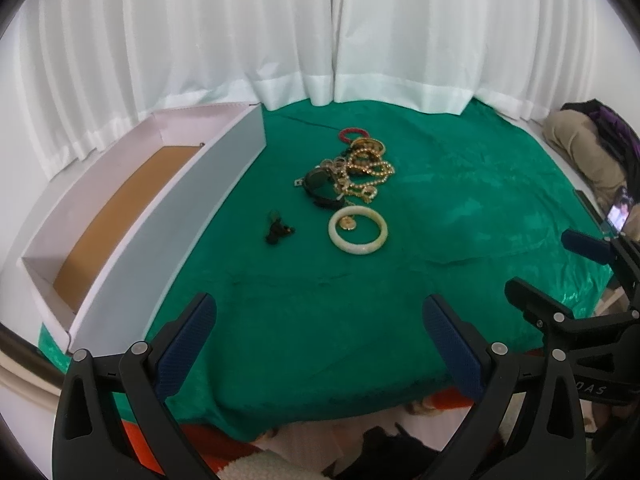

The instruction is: Organize jewelry

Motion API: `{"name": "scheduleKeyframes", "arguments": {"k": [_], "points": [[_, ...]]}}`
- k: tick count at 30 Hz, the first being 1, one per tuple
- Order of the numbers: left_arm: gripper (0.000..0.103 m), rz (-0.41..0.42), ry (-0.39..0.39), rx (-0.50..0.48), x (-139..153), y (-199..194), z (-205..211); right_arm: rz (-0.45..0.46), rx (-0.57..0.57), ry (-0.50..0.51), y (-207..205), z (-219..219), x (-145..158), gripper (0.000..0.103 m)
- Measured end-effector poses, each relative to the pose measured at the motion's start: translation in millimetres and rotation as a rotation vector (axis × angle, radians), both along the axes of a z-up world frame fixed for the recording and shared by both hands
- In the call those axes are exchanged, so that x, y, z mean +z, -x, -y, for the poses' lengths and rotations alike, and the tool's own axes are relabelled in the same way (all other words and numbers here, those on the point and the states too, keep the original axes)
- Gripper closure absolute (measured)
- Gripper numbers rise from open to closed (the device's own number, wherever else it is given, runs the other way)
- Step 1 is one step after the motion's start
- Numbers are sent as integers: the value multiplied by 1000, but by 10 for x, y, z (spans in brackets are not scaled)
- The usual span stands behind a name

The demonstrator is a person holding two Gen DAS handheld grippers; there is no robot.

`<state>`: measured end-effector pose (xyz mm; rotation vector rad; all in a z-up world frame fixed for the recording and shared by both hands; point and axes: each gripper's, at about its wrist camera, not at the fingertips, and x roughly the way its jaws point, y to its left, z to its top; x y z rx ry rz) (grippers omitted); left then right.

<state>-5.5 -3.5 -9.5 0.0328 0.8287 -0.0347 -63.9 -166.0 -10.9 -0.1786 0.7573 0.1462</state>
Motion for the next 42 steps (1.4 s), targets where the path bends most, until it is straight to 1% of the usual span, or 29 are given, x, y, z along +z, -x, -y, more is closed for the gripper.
{"name": "scheduleKeyframes", "arguments": {"k": [22, 42], "points": [[1, -4, -1, 8, 8, -12, -16, -1, 1, 0, 4, -12, 0, 9], [1, -24, -8, 14, -25, -28, 1, -5, 6, -3, 15, -37, 19, 10]]}}
